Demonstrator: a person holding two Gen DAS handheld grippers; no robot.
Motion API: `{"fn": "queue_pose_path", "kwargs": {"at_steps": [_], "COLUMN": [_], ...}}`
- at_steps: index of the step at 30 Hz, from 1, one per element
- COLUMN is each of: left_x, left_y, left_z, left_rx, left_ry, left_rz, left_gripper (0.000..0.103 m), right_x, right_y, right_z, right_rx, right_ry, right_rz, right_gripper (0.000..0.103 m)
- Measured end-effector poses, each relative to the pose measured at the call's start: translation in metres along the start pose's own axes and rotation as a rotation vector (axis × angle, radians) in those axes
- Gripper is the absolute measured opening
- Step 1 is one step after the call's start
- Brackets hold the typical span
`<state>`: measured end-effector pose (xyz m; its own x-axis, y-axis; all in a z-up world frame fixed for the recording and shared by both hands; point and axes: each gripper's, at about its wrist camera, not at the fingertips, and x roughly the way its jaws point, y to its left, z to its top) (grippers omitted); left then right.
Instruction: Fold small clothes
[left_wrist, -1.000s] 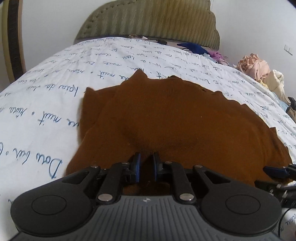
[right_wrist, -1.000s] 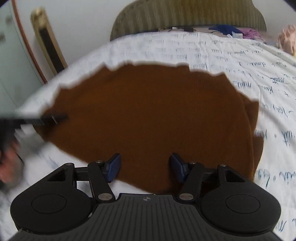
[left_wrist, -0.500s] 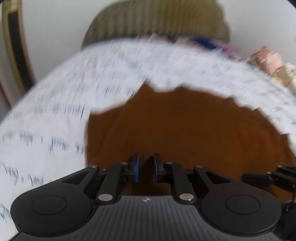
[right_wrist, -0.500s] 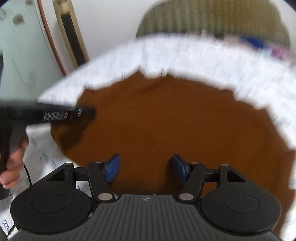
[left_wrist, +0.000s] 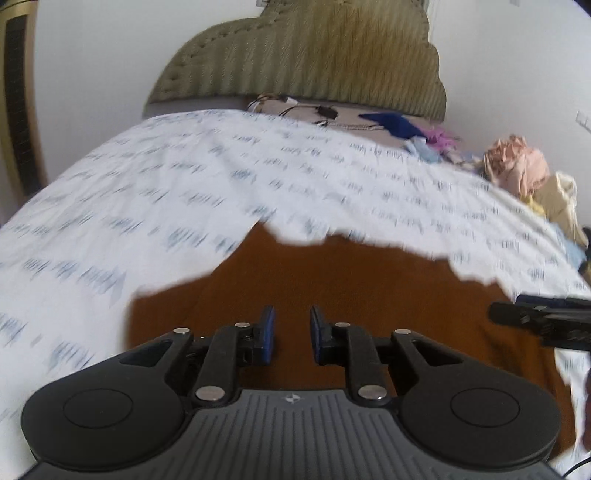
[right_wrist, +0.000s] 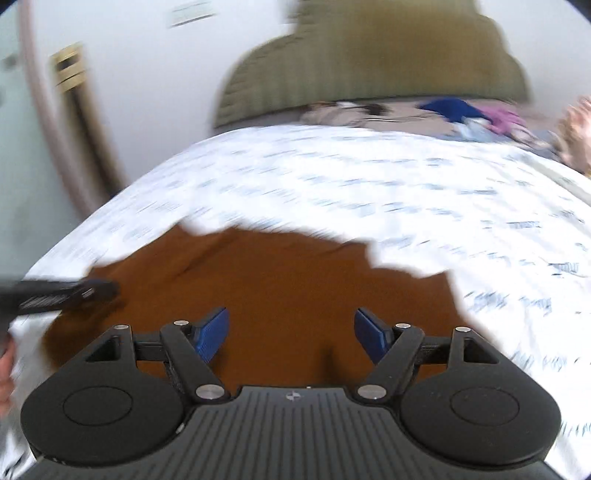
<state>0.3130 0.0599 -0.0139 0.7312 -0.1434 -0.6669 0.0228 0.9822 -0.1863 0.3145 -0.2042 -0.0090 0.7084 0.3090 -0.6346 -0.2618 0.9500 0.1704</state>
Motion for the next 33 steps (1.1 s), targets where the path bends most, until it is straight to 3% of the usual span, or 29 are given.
{"fn": "queue_pose_path", "kwargs": {"at_steps": [4, 6, 8, 9, 16, 19, 22, 29, 32, 33], "left_x": [0.056, 0.081, 0.091, 0.091, 0.075, 0.061, 0.039, -0.015, -0.023, -0.025], "left_y": [-0.024, -0.022, -0.013, -0.009, -0.002, 0.000, 0.004, 0.023, 0.035, 0.041], "left_z": [0.022, 0.024, 0.019, 0.017, 0.007, 0.005, -0.001, -0.032, -0.051, -0.057], "left_rx": [0.068, 0.044, 0.008, 0.000, 0.054, 0.061, 0.059, 0.078, 0.082, 0.068], "left_ry": [0.032, 0.068, 0.063, 0.053, 0.027, 0.035, 0.025, -0.002, 0.008, 0.008], "left_rz": [0.057, 0.109, 0.103, 0.093, 0.104, 0.125, 0.140, 0.218, 0.242, 0.239], "left_gripper": [0.022, 0.022, 0.022, 0.022, 0.022, 0.022, 0.022, 0.023, 0.034, 0.042], "right_x": [0.044, 0.061, 0.078, 0.079, 0.069, 0.047, 0.012, -0.055, -0.060, -0.059], "right_y": [-0.030, -0.038, -0.050, -0.056, -0.060, -0.056, -0.054, -0.028, -0.027, -0.028], "right_z": [0.014, 0.009, -0.002, -0.007, -0.010, -0.011, -0.017, -0.078, -0.105, -0.112], "right_rx": [0.060, 0.070, 0.081, 0.079, 0.064, 0.063, 0.082, 0.009, 0.004, 0.000], "right_ry": [0.035, 0.068, 0.119, 0.103, 0.099, 0.062, 0.015, 0.026, 0.053, 0.060], "right_rz": [-0.087, -0.137, -0.210, -0.197, -0.184, -0.201, -0.149, -0.071, -0.099, -0.119], "right_gripper": [0.074, 0.073, 0.075, 0.076, 0.075, 0.076, 0.076, 0.081, 0.085, 0.088]}}
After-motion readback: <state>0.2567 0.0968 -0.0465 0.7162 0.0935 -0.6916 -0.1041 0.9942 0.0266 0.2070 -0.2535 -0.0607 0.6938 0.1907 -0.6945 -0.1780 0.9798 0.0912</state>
